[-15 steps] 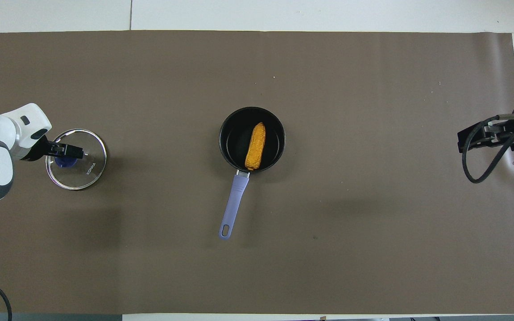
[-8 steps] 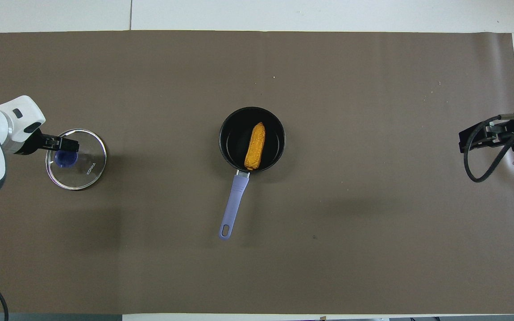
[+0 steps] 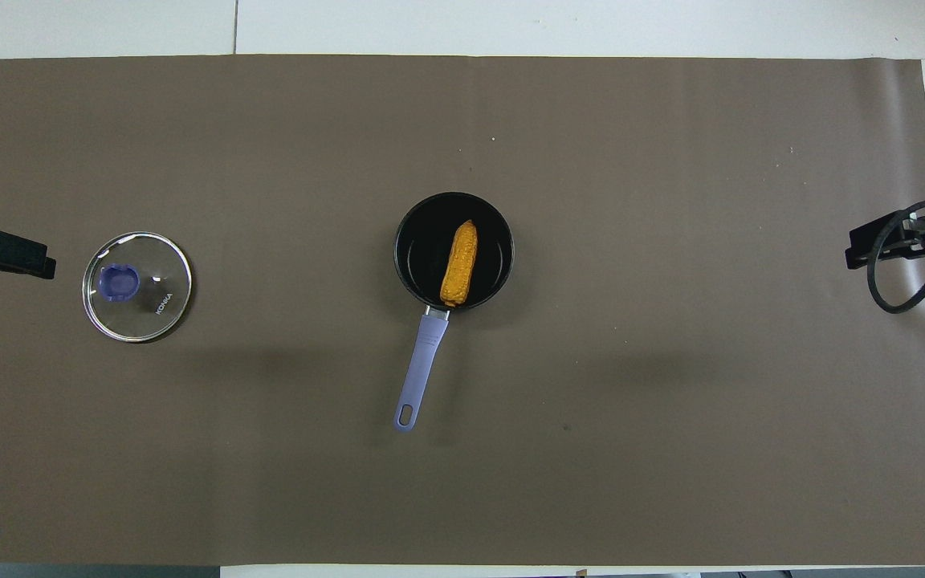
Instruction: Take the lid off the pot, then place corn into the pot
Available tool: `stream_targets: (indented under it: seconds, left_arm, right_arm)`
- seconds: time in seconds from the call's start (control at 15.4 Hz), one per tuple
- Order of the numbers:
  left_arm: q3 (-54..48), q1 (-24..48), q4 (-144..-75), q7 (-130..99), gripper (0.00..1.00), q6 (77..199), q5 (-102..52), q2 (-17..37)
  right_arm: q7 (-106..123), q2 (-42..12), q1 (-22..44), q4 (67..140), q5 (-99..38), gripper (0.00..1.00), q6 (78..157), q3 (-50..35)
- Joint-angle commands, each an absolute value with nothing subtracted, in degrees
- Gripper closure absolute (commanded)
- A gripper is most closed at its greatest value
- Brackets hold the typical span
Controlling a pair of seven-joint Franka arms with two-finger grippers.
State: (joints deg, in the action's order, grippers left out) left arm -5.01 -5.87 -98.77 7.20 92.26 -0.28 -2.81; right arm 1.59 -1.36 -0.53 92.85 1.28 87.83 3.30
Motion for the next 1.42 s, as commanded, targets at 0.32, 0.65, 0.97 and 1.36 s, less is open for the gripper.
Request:
stream_targets:
  seconds: [0.32, 0.65, 0.97, 1.36]
  left_arm:
    - [1.4, 5.89, -91.79, 0.62, 0.0, 86.06, 0.7, -0.97]
    - [1.32, 5.54, -100.7, 0.79, 0.0, 89.12, 0.7, -5.61]
    - [0.97, 5.01, -101.08, 0.44, 0.0, 88.77, 0.7, -5.71]
    - [1.14, 4.92, -100.99, 0.88, 0.0, 89.12, 0.7, -5.71]
  right_arm:
    - [2.9, -1.32, -1.76, 91.93, 0.09, 0.0, 88.95, 2.99]
    - [3.08, -1.32, -1.58, 91.93, 0.09, 0.0, 88.77, 2.99]
    - [3.08, -1.32, -1.32, 91.93, 0.09, 0.0, 88.86, 2.9]
    - [3.16, -1.32, -1.32, 91.93, 0.09, 0.0, 88.86, 2.81]
